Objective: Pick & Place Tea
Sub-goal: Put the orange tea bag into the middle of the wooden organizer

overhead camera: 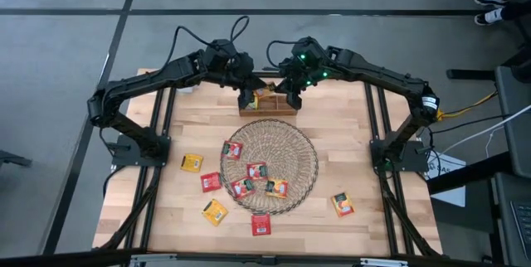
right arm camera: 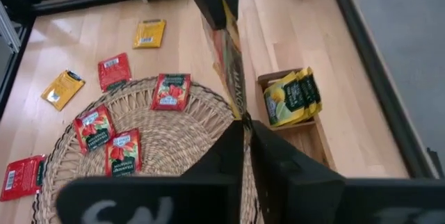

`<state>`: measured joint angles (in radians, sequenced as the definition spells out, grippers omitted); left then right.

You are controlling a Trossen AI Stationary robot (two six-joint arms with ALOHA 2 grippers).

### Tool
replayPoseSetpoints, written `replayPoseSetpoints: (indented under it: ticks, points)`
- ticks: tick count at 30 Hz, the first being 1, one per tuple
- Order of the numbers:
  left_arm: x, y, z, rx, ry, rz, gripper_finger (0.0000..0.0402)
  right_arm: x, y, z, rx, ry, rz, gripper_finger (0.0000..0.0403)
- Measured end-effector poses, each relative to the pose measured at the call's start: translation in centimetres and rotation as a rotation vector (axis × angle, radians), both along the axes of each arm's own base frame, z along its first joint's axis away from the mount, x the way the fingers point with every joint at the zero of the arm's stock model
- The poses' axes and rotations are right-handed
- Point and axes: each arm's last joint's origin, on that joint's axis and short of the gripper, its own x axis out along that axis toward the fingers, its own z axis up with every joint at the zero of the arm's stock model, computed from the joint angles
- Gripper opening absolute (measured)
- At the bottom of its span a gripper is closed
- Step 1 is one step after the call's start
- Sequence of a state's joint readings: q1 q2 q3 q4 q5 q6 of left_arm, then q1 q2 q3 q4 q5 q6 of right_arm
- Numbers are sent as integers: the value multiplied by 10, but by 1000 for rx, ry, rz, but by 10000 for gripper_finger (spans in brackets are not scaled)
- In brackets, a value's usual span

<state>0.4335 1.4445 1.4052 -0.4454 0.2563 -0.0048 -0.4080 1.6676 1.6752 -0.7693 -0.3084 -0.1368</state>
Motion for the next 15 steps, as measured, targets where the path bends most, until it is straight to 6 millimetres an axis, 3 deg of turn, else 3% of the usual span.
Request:
replayPoseSetpoints:
  ticks: [7, 15]
  points:
    - [-2, 0, 6, 13, -35, -1, 2, -22, 4, 26, -38, -74, -15, 62]
    - [-4, -2, 29, 81, -215, -20, 2, -48, 15, 66, -112, -252, -13, 84]
